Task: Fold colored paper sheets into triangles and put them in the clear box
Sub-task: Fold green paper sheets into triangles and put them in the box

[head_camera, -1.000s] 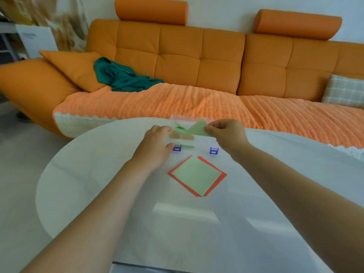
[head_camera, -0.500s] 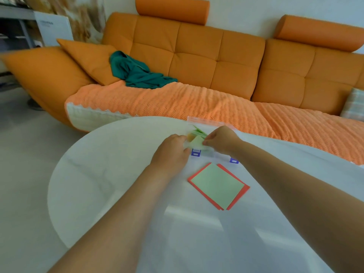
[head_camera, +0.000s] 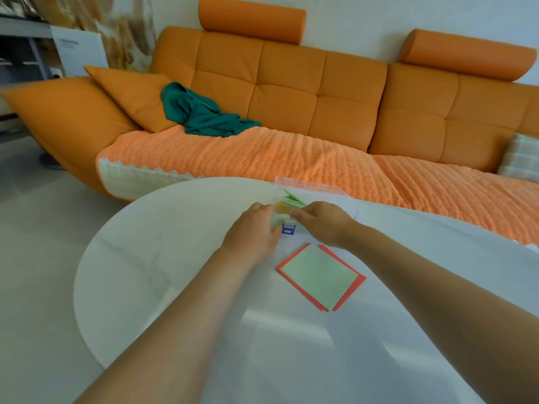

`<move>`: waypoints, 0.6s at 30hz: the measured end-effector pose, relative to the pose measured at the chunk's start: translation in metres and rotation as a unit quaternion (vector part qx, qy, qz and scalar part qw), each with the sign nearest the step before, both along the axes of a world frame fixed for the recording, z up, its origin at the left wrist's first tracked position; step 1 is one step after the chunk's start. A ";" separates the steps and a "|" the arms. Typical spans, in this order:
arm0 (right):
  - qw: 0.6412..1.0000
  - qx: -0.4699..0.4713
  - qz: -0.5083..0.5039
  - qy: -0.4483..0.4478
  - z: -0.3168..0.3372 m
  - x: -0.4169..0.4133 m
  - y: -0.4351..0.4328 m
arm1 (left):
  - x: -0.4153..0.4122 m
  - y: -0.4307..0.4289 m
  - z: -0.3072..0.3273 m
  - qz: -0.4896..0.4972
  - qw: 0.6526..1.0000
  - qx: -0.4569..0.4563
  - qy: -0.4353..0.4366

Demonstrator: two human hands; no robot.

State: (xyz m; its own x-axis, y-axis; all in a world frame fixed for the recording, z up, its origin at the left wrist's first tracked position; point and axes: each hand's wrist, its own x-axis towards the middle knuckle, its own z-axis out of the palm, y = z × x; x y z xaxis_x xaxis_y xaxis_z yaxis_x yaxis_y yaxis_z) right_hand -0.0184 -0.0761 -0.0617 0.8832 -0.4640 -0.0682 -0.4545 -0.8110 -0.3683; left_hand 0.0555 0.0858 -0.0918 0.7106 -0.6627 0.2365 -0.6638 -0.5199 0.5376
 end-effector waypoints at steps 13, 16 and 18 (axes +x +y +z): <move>0.988 -0.008 0.133 -0.073 0.003 -0.096 0.017 | -0.039 0.008 0.008 -0.115 0.993 -0.003 -0.011; 0.988 -0.028 0.149 -0.006 -0.009 -0.119 0.021 | -0.051 0.008 0.000 -0.151 0.986 0.070 -0.016; 0.983 -0.057 0.172 0.008 -0.018 -0.129 0.022 | -0.057 0.010 -0.003 -0.175 0.978 0.111 -0.024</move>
State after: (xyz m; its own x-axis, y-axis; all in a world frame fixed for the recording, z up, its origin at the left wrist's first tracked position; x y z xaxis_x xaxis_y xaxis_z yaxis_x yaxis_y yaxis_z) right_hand -0.1469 -0.0546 -0.0796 0.9885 -0.1438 -0.0476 -0.1513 -0.9534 -0.2612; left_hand -0.0012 0.0959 -0.0951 0.4234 -0.9017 0.0871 -0.8431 -0.3571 0.4022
